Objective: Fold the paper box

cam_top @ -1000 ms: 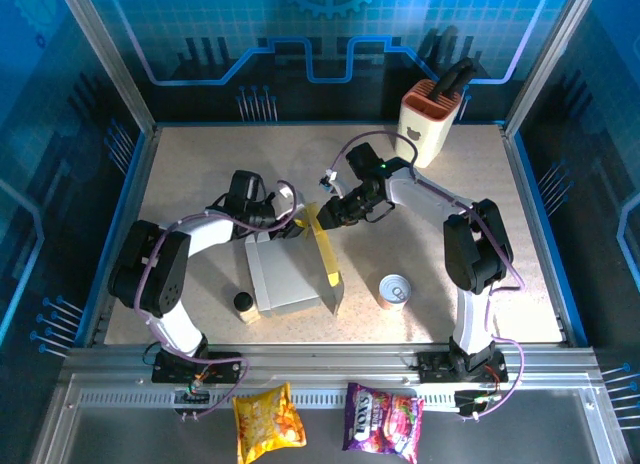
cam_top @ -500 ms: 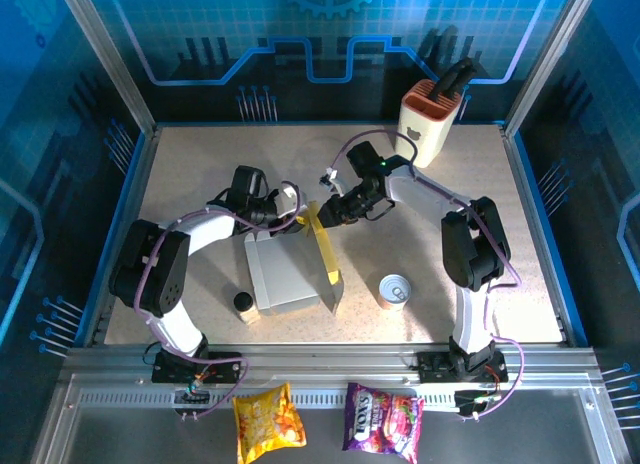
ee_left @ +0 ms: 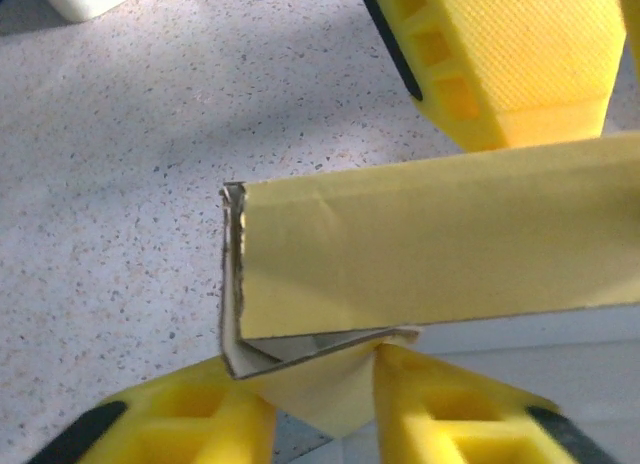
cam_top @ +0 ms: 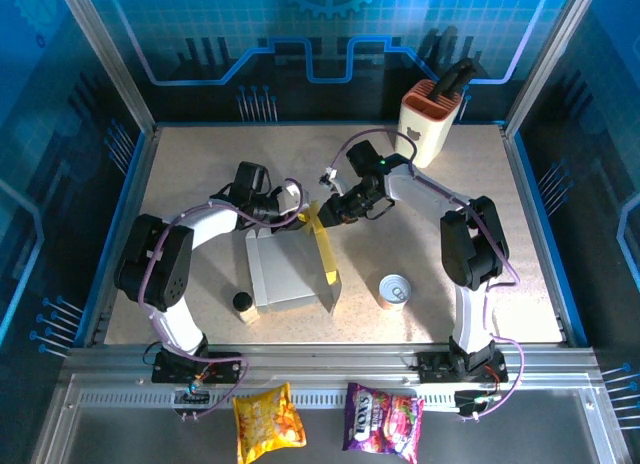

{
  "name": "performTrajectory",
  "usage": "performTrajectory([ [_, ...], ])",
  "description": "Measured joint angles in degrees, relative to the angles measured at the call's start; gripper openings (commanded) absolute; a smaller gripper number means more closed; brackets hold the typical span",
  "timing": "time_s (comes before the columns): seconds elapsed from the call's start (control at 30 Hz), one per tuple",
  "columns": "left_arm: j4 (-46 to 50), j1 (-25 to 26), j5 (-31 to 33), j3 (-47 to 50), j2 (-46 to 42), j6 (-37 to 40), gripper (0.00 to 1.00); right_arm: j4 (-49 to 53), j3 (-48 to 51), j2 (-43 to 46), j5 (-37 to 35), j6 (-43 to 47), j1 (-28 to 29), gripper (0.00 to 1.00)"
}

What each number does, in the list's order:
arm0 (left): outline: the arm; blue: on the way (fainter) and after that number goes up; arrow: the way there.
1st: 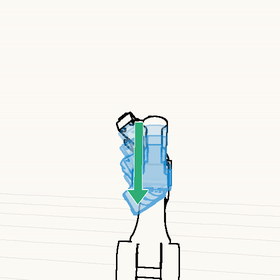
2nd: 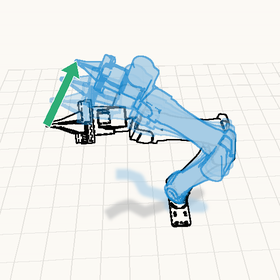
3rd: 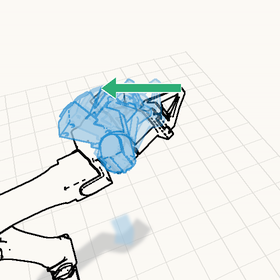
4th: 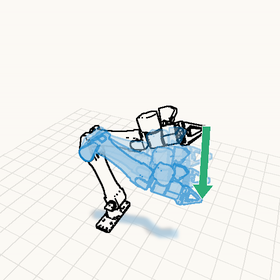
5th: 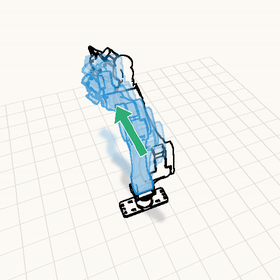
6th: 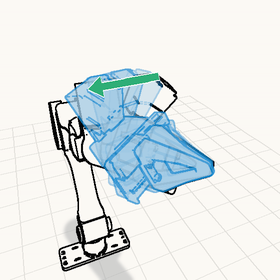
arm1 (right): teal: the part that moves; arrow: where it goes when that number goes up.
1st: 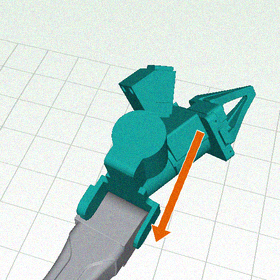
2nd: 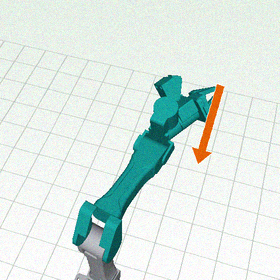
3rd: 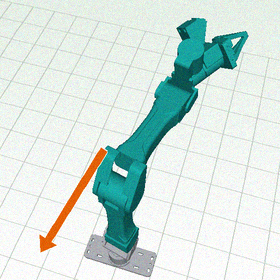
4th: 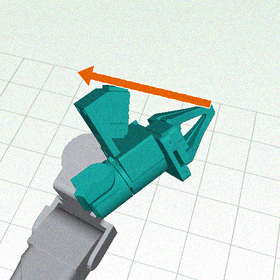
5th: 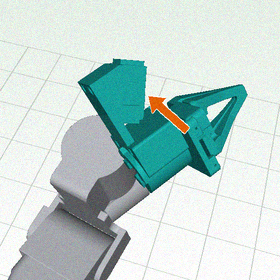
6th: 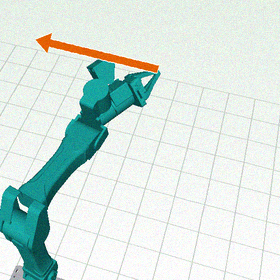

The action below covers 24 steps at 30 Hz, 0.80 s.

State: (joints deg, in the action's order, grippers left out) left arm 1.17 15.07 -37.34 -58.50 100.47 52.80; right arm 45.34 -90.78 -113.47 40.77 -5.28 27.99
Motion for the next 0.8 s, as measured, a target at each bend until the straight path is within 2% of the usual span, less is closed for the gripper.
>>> performTrajectory([
  [0.23,0.0,0.1,0.1,-0.6,0.1,-0.5,0.11,1.1,-0.3,0.0,0.2,0.4,-0.1,0.39],
  [0.33,-0.3,0.4,0.6,-0.6,0.1,-1.8,0.1,1.1,-0.3,0.0,0.2,0.3,-0.3,0.43],
  [0.43,-1.1,1.0,1.8,-0.5,0.1,-4.2,0.09,0.8,-0.3,0.0,-0.1,0.4,-0.8,0.42],
  [0.57,-4.0,2.4,6.3,0.6,-0.7,-9.5,0.09,0.5,-0.3,0.0,-1.0,0.3,-1.4,0.4],
  [0.8,-6.5,6.6,18.2,3.7,-4.2,-20.2,0.1,0.9,-0.9,0.0,-1.8,0.5,-1.6,0.38],
])
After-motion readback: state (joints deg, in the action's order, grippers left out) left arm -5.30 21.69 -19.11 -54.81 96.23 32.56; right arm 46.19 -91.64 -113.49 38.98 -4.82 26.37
